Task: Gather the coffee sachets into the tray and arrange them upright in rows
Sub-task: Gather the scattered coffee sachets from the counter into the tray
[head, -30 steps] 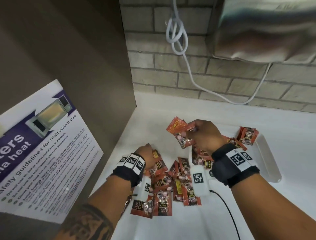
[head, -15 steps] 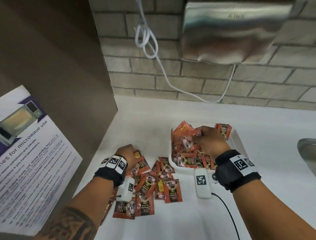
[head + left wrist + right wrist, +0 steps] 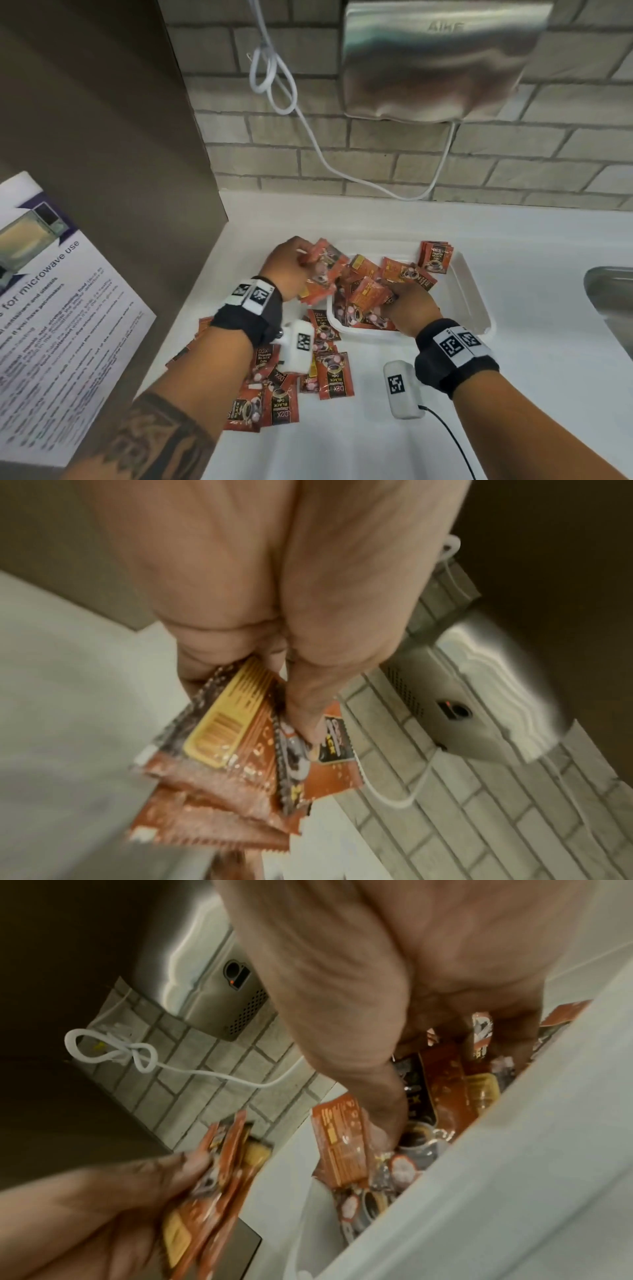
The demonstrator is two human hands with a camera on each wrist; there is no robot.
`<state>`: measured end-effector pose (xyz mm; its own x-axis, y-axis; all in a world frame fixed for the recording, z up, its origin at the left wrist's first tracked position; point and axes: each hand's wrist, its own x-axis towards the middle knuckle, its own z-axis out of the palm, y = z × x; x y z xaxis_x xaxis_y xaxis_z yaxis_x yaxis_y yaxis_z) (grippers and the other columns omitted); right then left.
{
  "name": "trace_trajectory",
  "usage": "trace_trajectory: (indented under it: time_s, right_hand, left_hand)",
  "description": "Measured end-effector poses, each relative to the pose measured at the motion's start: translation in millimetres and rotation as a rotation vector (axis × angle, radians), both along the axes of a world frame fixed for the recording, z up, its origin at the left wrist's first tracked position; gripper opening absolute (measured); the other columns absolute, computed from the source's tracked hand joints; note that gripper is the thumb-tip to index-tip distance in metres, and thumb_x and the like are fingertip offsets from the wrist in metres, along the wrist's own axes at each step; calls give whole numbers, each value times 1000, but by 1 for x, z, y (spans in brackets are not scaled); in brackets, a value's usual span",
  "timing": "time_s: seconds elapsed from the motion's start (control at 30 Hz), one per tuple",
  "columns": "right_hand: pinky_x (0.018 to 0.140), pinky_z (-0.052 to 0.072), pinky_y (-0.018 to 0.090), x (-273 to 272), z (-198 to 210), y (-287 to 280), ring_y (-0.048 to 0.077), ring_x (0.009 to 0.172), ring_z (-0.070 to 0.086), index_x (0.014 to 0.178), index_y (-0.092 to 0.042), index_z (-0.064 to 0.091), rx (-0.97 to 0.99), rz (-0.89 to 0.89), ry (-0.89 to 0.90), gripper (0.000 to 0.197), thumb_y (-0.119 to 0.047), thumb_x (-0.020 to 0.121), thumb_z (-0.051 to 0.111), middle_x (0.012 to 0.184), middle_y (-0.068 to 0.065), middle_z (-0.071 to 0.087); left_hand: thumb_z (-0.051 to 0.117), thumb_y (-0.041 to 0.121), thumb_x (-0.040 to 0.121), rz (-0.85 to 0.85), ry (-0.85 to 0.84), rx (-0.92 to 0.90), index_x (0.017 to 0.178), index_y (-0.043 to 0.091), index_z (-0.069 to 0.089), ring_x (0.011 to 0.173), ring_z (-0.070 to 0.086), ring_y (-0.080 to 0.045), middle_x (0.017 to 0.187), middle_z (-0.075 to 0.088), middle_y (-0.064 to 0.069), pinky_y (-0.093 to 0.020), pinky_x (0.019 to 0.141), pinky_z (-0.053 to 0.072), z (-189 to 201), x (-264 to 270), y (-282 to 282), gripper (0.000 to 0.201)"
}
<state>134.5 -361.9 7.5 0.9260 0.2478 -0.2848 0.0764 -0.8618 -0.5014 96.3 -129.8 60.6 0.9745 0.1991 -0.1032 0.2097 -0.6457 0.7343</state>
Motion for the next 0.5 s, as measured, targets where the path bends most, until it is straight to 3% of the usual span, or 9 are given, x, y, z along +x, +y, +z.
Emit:
trace_trajectory:
  time_s: [0.07, 0.13, 0.2, 0.27, 0.37, 0.5]
  right_hand:
    - [77, 44, 24, -3, 2, -2, 22, 97, 64, 143, -24, 53, -20, 8, -14, 54, -13, 91, 62, 123, 6, 67]
    - [73, 44, 22, -3, 1, -4, 18, 88, 62, 134, -21, 60, -9, -17, -5, 47, -12, 88, 64, 117, 3, 68]
    - [67, 49, 23, -4, -2, -6, 13, 80, 64, 126, -17, 64, 19, -38, 22, 45, -13, 82, 70, 100, -2, 70]
    - [79, 56, 31, -4, -4, -9, 18, 90, 67, 122, -14, 61, 57, -76, 41, 48, -16, 76, 76, 101, -2, 70]
    - [93, 55, 36, -6, -3, -13, 20, 103, 65, 132, -18, 49, 132, -97, 68, 68, -15, 72, 83, 114, -1, 68]
    - [94, 54, 36, -5, -3, -14, 20, 104, 64, 132, -16, 48, 154, -85, 68, 72, -15, 71, 85, 116, 1, 66]
  left_hand:
    - [66, 23, 96, -23, 8, -51, 118, 21, 56, 88, 60, -8, 106, 61, 8, -21, 69, 44, -9, 6, -25, 25]
    - [64, 21, 97, -41, 27, -54, 120, 20, 55, 87, 58, -6, 105, 59, 10, -21, 69, 43, -22, 10, -43, 25]
    - [63, 19, 97, -58, 38, -15, 119, 20, 55, 95, 60, -14, 106, 61, 7, -25, 77, 43, -34, 12, -55, 24]
    - [61, 15, 97, -57, 42, 6, 120, 20, 54, 99, 63, -16, 111, 66, 4, -24, 79, 42, -44, 12, -63, 24]
    - [60, 15, 97, -88, 46, 63, 126, 20, 54, 100, 61, -15, 118, 65, 1, -25, 85, 46, -51, 9, -73, 30]
    - [61, 19, 97, -158, 65, 252, 136, 15, 51, 131, 41, -28, 144, 43, -9, -35, 109, 38, -56, 8, -81, 40]
